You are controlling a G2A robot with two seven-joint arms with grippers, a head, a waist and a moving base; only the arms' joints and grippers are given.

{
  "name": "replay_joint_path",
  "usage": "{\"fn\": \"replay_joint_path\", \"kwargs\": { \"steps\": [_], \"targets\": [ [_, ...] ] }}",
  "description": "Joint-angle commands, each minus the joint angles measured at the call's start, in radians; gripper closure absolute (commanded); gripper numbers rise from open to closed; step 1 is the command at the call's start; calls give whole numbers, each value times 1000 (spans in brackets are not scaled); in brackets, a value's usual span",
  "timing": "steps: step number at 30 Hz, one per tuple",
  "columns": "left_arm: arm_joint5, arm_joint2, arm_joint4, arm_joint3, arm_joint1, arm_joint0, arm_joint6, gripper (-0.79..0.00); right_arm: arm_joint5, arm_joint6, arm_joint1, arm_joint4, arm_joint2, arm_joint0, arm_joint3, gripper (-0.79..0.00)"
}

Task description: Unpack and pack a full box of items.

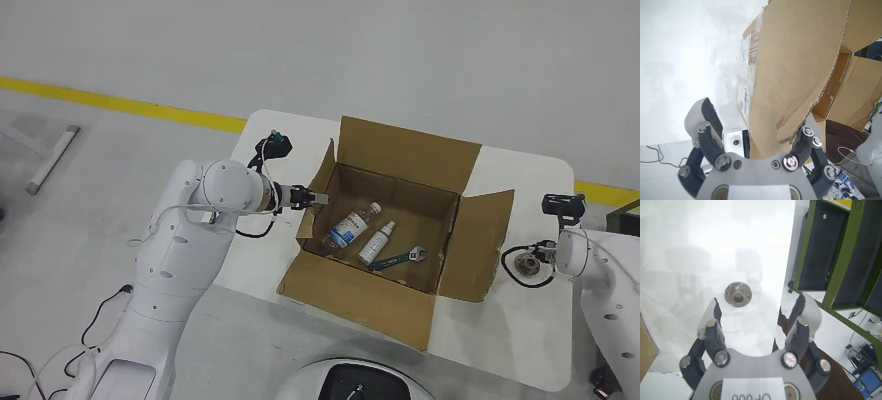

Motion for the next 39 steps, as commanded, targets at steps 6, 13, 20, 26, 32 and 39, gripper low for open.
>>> {"fn": "replay_joint_path", "kwargs": {
  "steps": [6,13,20,26,32,39],
  "targets": [
    [0,0,0,0,0,0,0,-785,-31,16,-10,10,-30,34,48,-305],
    [0,0,0,0,0,0,0,-785,-47,21,-20,22,-54,54,80,-336],
    [0,0,0,0,0,0,0,-785,-55,25,-26,32,-55,54,99,-363],
    [0,0,0,0,0,0,0,-785,-56,25,-31,32,-59,53,110,-351],
    [0,0,0,0,0,0,0,-785,-55,23,-37,35,-67,60,130,-339],
    [0,0,0,0,0,0,0,-785,-60,14,-44,45,-71,69,153,-240]
  ]
}}
